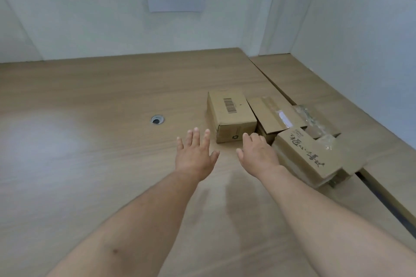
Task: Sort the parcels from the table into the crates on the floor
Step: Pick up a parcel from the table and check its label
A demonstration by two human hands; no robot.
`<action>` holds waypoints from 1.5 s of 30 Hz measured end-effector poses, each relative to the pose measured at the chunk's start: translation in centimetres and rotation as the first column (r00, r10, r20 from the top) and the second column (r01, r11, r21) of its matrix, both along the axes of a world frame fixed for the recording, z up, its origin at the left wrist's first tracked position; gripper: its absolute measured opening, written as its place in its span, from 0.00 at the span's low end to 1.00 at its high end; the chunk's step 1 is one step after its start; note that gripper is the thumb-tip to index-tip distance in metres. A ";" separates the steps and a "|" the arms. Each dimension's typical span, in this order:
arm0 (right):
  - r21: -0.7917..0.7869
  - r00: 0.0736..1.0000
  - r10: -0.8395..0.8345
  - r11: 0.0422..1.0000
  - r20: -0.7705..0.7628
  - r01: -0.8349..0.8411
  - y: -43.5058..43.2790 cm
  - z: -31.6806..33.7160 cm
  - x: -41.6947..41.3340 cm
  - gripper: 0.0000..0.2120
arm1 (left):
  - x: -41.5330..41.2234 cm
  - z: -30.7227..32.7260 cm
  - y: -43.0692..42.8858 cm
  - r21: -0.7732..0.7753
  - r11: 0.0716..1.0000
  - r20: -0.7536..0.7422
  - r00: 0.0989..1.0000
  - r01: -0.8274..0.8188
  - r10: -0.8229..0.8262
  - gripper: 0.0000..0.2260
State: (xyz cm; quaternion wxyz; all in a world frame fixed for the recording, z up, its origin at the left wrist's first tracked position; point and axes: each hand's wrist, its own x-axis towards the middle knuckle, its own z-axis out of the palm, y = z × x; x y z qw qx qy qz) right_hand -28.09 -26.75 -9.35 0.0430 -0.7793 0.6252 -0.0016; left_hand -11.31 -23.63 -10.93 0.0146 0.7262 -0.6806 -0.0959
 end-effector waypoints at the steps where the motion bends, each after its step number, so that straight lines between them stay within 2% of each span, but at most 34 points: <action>1: 0.008 1.000 -0.008 1.000 0.018 0.008 -1.7 0.0 -0.3 0.19 | -0.3 0.0 -1.5 -0.001 1.000 -0.002 1.000 -0.011 0.011 0.30; 8: 0.075 0.968 -0.200 0.979 0.154 0.190 -12.2 -0.4 -1.8 0.22 | -1.4 -0.8 -9.9 0.039 0.995 -0.068 0.993 -0.091 0.094 0.30; 15: 0.177 0.955 -0.224 0.966 0.196 0.190 -20.0 -0.5 -0.4 0.16 | -2.4 -1.6 -15.9 0.077 0.986 -0.228 0.960 -0.150 0.164 0.31; 18: 0.297 0.936 -0.249 0.939 0.250 0.171 -21.6 -1.3 0.9 0.18 | -2.4 -1.9 -17.3 0.098 0.965 -0.413 0.872 -0.242 0.261 0.31; 21: 0.461 0.845 -0.364 0.872 0.392 0.162 -22.0 -1.7 1.6 0.25 | -2.1 -1.8 -18.1 0.164 0.910 -0.588 0.703 -0.380 0.399 0.29; 23: 0.531 0.775 -0.419 0.838 0.474 0.128 -21.6 -1.8 1.6 0.31 | -2.0 -1.5 -18.0 0.231 0.871 -0.649 0.598 -0.433 0.469 0.26; 27: 0.614 0.712 -0.474 0.785 0.519 0.075 -19.7 -1.4 1.1 0.36 | -1.4 -0.6 -16.1 0.308 0.834 -0.691 0.495 -0.457 0.526 0.22; 33: 0.612 0.792 -0.393 0.790 0.467 0.032 -14.7 -0.1 1.6 0.40 | -0.3 0.5 -10.6 0.322 0.828 -0.687 0.489 -0.458 0.538 0.26; 37: 0.608 0.804 -0.343 0.794 0.487 -0.030 -10.6 0.7 2.4 0.35 | 0.8 1.3 -5.9 0.299 0.821 -0.692 0.482 -0.487 0.537 0.27; 39: 0.610 0.797 -0.333 0.790 0.504 -0.056 -8.4 1.0 3.1 0.34 | 1.4 1.6 -3.1 0.293 0.815 -0.724 0.441 -0.500 0.531 0.28; 41: 0.611 0.777 -0.337 0.788 0.532 -0.076 -6.1 1.3 4.0 0.33 | 2.0 1.7 -0.5 0.295 0.809 -0.779 0.363 -0.508 0.512 0.28; 45: 0.592 0.751 -0.319 0.797 0.578 -0.117 -1.8 2.1 6.1 0.34 | 3.6 1.8 4.4 0.300 0.779 -0.821 0.266 -0.551 0.505 0.21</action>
